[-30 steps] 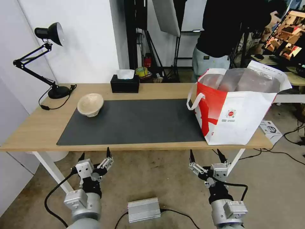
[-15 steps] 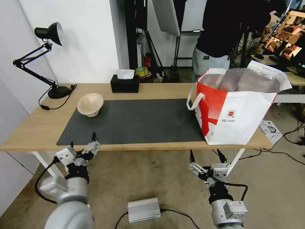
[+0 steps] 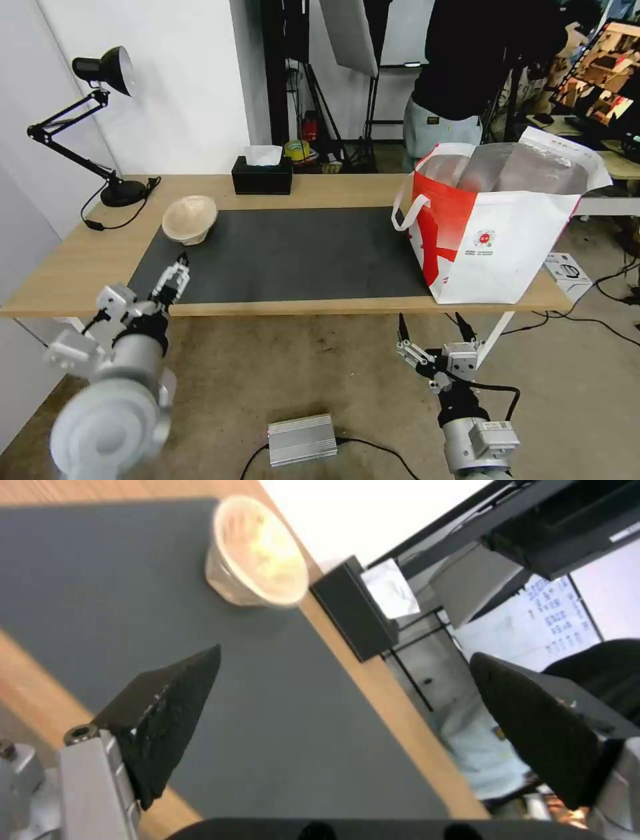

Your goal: Pick up the trash from the table and place it into the takeout bag.

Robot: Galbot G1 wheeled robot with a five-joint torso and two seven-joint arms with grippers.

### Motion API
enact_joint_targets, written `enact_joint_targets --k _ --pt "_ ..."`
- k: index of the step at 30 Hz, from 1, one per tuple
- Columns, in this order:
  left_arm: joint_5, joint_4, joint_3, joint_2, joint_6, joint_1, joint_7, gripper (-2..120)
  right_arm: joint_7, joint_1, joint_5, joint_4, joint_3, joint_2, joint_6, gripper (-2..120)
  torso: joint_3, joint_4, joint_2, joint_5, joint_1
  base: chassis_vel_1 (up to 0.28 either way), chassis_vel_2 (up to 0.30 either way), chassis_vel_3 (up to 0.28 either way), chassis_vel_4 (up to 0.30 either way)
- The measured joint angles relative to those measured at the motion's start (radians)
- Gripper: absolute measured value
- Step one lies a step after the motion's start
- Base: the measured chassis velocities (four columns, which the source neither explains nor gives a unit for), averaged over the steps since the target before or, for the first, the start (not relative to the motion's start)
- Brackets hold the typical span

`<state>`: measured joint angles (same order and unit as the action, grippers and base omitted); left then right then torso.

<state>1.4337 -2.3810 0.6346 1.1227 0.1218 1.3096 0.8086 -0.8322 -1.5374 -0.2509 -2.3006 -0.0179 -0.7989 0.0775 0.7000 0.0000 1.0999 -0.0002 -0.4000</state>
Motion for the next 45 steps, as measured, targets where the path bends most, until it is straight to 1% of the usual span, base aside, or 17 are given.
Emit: enact_joint_targets --k 2,3,4,5,6,8,9,11,12,14,21,30,34,36,37,39,45 --pt "0.134 0.027 0.02 -0.038 0.0 -0.08 0.052 100 0.0 0.0 0.0 0.0 0.0 0.0 0.0 100 0.0 0.0 0.0 0.0001 0.0 0.0 0.0 0.0 0.0" --pt "0.134 0.027 0.02 -0.038 0.0 -0.08 0.052 100 0.0 0.0 0.0 0.0 0.0 0.0 0.0 100 0.0 0.0 0.0 0.0001 0.0 0.0 0.0 0.0 0.0" --pt "0.179 0.034 0.026 -0.046 0.001 -0.102 0.068 100 0.0 0.0 0.0 0.0 0.0 0.0 0.0 100 0.0 0.0 0.0 0.0 0.0 0.0 0.0 0.0 0.0" --pt "0.268 0.051 0.038 -0.063 0.002 -0.147 0.105 100 0.0 0.0 0.0 0.0 0.0 0.0 0.0 100 0.0 -0.0001 0.0 0.0002 0.0 0.0 0.0 0.0 0.0" --pt "0.288 0.058 0.04 -0.069 0.003 -0.163 0.119 100 0.0 0.0 0.0 0.0 0.0 0.0 0.0 100 0.0 -0.0001 0.0 0.0002 0.0 0.0 0.0 0.0 0.0" --pt "0.288 0.058 0.04 -0.069 0.003 -0.163 0.119 100 0.0 0.0 0.0 0.0 0.0 0.0 0.0 100 0.0 -0.0001 0.0 0.0002 0.0 0.0 0.0 0.0 0.0" --pt "0.325 0.083 0.041 -0.087 0.017 -0.202 0.17 100 0.0 0.0 0.0 0.0 0.0 0.0 0.0 100 0.0 -0.0001 0.0 0.0001 0.0 0.0 0.0 0.0 0.0" --pt "0.354 0.101 0.04 -0.099 0.03 -0.226 0.202 100 0.0 0.0 0.0 0.0 0.0 0.0 0.0 100 0.0 0.0 0.0 0.0001 0.0 0.0 0.0 0.0 0.0" --pt "0.354 0.101 0.04 -0.099 0.03 -0.226 0.202 100 0.0 0.0 0.0 0.0 0.0 0.0 0.0 100 0.0 0.0 0.0 0.0001 0.0 0.0 0.0 0.0 0.0" --pt "0.381 0.132 0.028 -0.121 0.041 -0.26 0.24 100 0.0 0.0 0.0 0.0 0.0 0.0 0.0 100 0.0 0.0 0.0 0.0001 0.0 0.0 0.0 0.0 0.0" --pt "0.392 0.183 -0.011 -0.142 0.046 -0.31 0.293 100 0.0 0.0 0.0 0.0 0.0 0.0 0.0 100 0.0 -0.0001 0.0 0.0002 0.0 0.0 0.0 0.0 0.0" --pt "0.382 0.227 -0.05 -0.168 0.062 -0.353 0.329 100 0.0 0.0 0.0 0.0 0.0 0.0 0.0 100 0.0 0.0 0.0 0.0002 0.0 0.0 0.0 0.0 0.0" --pt "0.38 0.301 -0.085 -0.19 0.064 -0.419 0.345 100 0.0 0.0 0.0 0.0 0.0 0.0 0.0 100 0.0 0.0001 0.0 0.0001 0.0 0.0 0.0 0.0 0.0" --pt "0.38 0.314 -0.093 -0.193 0.064 -0.432 0.346 100 0.0 0.0 0.0 0.0 0.0 0.0 0.0 100 0.0 0.0 0.0 0.0002 0.0 0.0 0.0 0.0 0.0" --pt "0.38 0.353 -0.118 -0.201 0.064 -0.48 0.348 100 0.0 0.0 0.0 0.0 0.0 0.0 0.0 100 0.0 0.0001 0.0 0.0002 0.0 0.0 0.0 0.0 0.0" --pt "0.383 0.393 -0.135 -0.203 0.064 -0.524 0.349 100 0.0 0.0 0.0 0.0 0.0 0.0 0.0 100 0.0 0.0 0.0 0.0003 0.0 0.0 0.0 0.0 0.0" --pt "0.384 0.472 -0.167 -0.196 0.063 -0.585 0.35 100 0.0 0.0 0.0 0.0 0.0 0.0 0.0 100 0.0 -0.0001 0.0 0.0002 0.0 0.0 0.0 0.0 0.0"
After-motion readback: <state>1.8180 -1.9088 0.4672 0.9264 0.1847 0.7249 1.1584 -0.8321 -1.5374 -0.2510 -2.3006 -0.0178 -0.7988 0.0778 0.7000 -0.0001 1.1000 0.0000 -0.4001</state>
